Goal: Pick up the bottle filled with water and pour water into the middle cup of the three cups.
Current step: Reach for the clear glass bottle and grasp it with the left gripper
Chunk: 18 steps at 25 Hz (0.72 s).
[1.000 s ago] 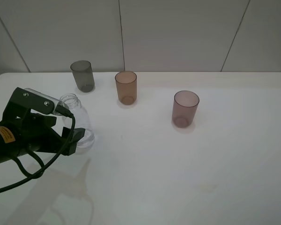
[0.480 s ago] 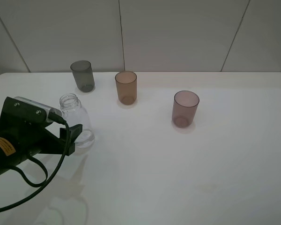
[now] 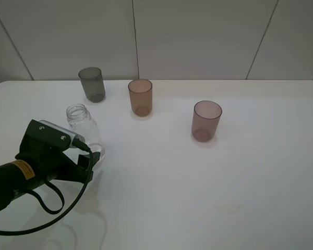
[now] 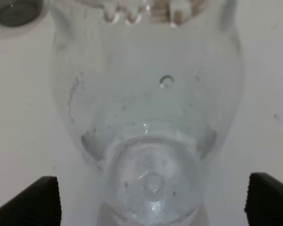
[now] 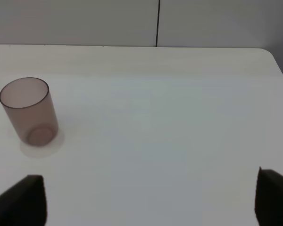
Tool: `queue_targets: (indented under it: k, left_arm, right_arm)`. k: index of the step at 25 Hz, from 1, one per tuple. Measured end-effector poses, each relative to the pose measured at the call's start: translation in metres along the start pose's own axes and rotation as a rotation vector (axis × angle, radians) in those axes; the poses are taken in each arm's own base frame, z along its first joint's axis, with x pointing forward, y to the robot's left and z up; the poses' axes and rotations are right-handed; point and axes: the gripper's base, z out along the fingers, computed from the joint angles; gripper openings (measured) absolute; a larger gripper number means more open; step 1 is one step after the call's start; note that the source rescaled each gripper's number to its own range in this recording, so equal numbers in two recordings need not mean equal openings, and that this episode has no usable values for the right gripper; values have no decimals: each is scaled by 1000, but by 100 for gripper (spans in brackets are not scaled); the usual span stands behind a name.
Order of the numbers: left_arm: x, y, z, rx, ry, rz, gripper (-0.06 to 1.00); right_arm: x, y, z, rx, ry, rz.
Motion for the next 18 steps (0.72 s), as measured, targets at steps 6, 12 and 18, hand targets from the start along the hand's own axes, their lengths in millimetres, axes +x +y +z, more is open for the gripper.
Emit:
queue_targets:
  k: [6,12,18]
  left_arm:
    - [-1,1,1,-13,-9,2,100]
    - [-10,2,11,-40,-51,14,100]
    - [-18,0,19,-39,-90,8,100]
  right_arm:
    - [0,0,0,0,0,0]
    - [0,0,0,0,0,0]
    - [0,0,0,0,0,0]
